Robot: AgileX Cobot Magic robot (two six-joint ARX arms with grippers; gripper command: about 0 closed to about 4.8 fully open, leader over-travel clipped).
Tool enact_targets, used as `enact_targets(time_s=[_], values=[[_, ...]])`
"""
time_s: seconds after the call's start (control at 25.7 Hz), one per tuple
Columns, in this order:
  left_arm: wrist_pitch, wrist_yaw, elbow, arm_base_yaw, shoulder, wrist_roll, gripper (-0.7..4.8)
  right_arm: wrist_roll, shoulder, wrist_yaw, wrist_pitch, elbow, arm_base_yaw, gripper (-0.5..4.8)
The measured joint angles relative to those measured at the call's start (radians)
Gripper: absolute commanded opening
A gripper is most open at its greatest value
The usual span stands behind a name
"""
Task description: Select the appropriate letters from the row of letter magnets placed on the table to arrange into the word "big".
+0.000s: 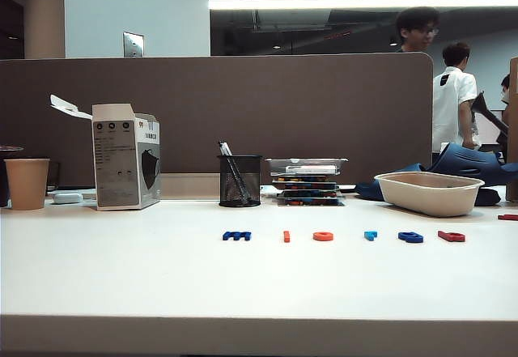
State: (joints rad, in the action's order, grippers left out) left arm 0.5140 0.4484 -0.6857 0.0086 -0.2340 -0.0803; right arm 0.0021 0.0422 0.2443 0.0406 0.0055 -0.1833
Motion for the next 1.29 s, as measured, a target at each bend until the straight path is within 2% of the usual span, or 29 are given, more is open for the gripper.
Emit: enact_targets(time_s=[0.19,0.35,0.47,0.51,0.58,0.7,0.82,0.97,1.17,1.29], values=[[0.097,0.105,-0.209,0.0,-0.167,-0.003,-0.05,0.0,0.0,0.0,0.0,0.0,0.0,-0.01],[0.243,0.171,-0.409,-0.001,-0.31,-0.003,-0.05,0.0,0.0,0.0,0.0,0.0,0.0,-0.01],[0.388,0.17,-0.579,-0.143,-0.44,-0.025,-0.05,0.0,0.0,0.0,0.0,0.0,0.0,-0.01],[0.404,0.161,-0.635,-0.223,-0.491,-0.084,-0.05,0.0,0.0,-0.001,0.0,0.0,0.0,-0.01],[0.415,0.151,-0.672,-0.306,-0.538,-0.135,-0.05,0.0,0.0,-0.001,0.0,0.0,0.0,-0.01],[0.444,0.08,-0.727,-0.459,-0.614,-0.235,-0.05,0.0,0.0,-0.001,0.0,0.0,0.0,-0.01],[0.445,-0.032,-0.767,-0.607,-0.686,-0.338,-0.05,0.0,0.0,-0.002,0.0,0.0,0.0,-0.01],[0.453,-0.226,-0.816,-0.799,-0.78,-0.477,-0.05,0.0,0.0,-0.002,0.0,0.0,0.0,-0.01],[0.448,-0.395,-0.851,-0.94,-0.875,-0.591,-0.05,0.0,0.0,-0.002,0.0,0.0,0.0,-0.01],[0.443,-0.447,-0.856,-0.995,-0.919,-0.637,-0.05,0.0,0.0,-0.002,0.0,0.0,0.0,-0.01]])
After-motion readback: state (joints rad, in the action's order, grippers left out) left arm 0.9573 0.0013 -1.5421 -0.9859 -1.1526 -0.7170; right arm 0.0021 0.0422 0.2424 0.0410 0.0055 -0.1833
